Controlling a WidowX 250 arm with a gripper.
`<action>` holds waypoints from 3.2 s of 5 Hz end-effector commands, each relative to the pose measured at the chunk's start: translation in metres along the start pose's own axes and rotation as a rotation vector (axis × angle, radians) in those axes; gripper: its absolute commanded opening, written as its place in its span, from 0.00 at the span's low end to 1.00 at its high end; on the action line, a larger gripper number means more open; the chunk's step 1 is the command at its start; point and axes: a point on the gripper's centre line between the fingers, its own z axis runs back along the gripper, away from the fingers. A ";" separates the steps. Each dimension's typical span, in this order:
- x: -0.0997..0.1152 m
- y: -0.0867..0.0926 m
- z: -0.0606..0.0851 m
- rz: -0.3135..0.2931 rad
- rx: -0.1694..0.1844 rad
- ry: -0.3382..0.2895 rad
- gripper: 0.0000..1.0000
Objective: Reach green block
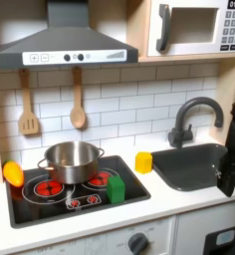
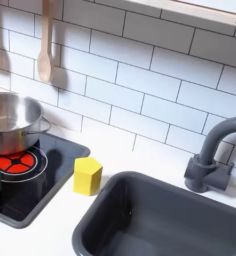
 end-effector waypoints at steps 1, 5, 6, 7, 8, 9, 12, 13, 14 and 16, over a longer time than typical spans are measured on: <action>0.000 0.000 0.000 0.000 0.000 0.000 1.00; 0.054 0.024 -0.016 -0.001 0.041 -0.020 1.00; 0.067 0.040 -0.018 -0.003 0.060 -0.041 1.00; 0.078 0.052 -0.022 -0.001 0.073 -0.047 1.00; 0.092 0.062 -0.024 0.007 0.081 -0.060 1.00; 0.105 0.070 -0.025 0.021 0.079 -0.076 1.00; 0.145 0.093 -0.035 0.058 0.103 -0.093 1.00; 0.152 0.107 -0.040 0.064 0.121 -0.090 1.00; 0.160 0.119 -0.041 0.075 0.132 -0.101 1.00; 0.166 0.131 -0.055 0.076 0.136 -0.082 1.00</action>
